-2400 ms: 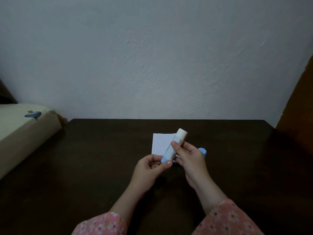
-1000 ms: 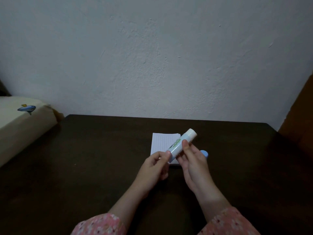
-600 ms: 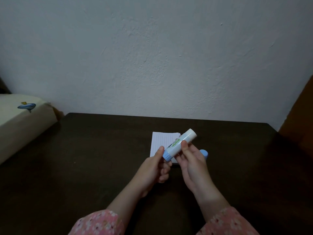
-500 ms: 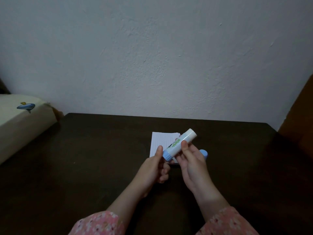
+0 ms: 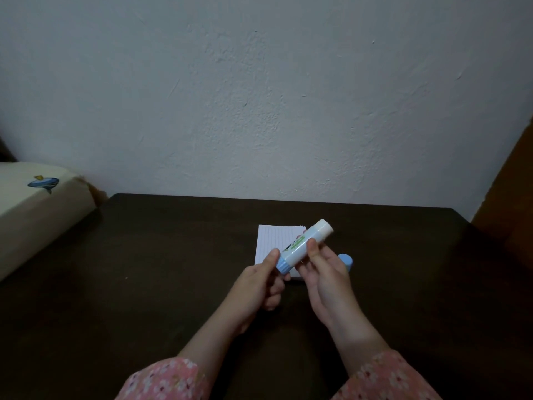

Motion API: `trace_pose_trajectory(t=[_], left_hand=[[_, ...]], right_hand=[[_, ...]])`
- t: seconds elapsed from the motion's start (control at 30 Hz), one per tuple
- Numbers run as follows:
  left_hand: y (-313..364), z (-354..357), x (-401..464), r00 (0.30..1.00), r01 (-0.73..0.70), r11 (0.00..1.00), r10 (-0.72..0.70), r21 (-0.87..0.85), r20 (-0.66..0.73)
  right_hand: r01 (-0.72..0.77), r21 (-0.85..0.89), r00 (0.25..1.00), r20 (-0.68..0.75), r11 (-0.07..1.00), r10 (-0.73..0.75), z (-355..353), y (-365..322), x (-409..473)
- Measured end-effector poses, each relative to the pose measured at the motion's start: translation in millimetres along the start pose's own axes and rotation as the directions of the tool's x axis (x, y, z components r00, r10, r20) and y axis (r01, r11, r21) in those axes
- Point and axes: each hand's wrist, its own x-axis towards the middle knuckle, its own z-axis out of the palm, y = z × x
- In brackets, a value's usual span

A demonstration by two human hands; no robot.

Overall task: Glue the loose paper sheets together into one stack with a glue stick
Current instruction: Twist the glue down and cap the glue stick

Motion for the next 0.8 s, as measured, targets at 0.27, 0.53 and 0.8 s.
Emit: trace_pose_trajectory(t=[0.27,0.53,0.8], left_hand=[[-5,-6,-1,0.976,-0.198,0.903,0.216,0.381,-0.005],[0,2,-3,0.993,-0.115,0.987,0.119,0.108,-0.028],[0,1,-5,0.992,-0.109,0.977,0.118,0.181,-0.039]], right_hand=[[-0.011,0.021,0.999,-0.031,1.0,0.012,-2,0,2],[-0.028,0.1,0.999,-0.013,0.995,0.029,-1,0,2],[-0.04,0.091,0.997,-0.061,0.995,0.046,-4,2,3]])
